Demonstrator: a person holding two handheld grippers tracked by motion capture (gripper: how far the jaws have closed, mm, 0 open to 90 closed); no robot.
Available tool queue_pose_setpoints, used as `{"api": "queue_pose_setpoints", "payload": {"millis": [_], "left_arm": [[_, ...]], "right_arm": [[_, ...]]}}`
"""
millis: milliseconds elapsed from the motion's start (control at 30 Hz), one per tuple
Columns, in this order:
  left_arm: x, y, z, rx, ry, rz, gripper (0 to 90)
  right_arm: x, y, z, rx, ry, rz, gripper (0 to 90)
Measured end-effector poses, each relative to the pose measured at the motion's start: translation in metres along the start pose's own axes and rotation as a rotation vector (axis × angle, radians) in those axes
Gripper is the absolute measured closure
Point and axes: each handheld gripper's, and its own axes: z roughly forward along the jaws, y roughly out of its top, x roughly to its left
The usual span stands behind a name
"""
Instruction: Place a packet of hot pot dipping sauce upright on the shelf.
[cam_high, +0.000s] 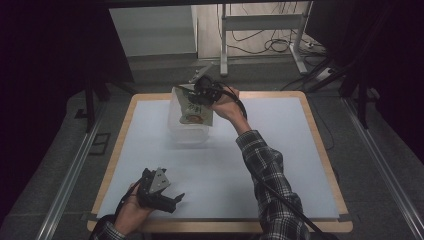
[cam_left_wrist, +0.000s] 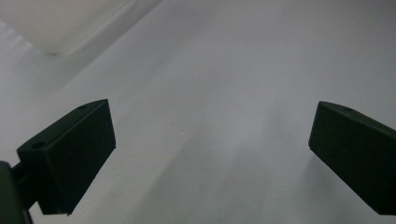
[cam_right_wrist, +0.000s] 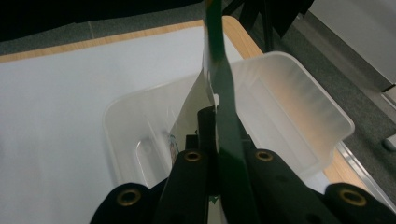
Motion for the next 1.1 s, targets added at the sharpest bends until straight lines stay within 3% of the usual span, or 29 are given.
{"api": "queue_pose_setpoints", "payload": {"millis": [100, 367, 533, 800, 1100], "left_arm": [[0.0, 0.0, 0.0, 0.0, 0.002, 0.006, 0.5], [-0.001, 0.0, 0.0, -0.001, 0.002, 0.004, 0.5], [-0.001, 0.0, 0.0, 0.003, 0.001, 0.01, 0.5], [-0.002, 0.0, 0.001, 0.005, 0.005, 0.015, 0.5], [-0.002, 0.0, 0.0, 0.004, 0.007, 0.016, 0.5]], "right_arm": [[0.004, 0.003, 0.007, -0.011, 0.014, 0.0, 88.9], [0.011, -0.001, 0.031, 0.024, 0.039, -0.008, 87.7], [0.007, -0.005, 0.029, 0.01, 0.037, 0.029, 76.2], [0.009, -0.009, 0.028, 0.01, 0.008, 0.036, 57.0], [0.011, -0.011, 0.028, 0.012, 0.006, 0.043, 35.8]]}}
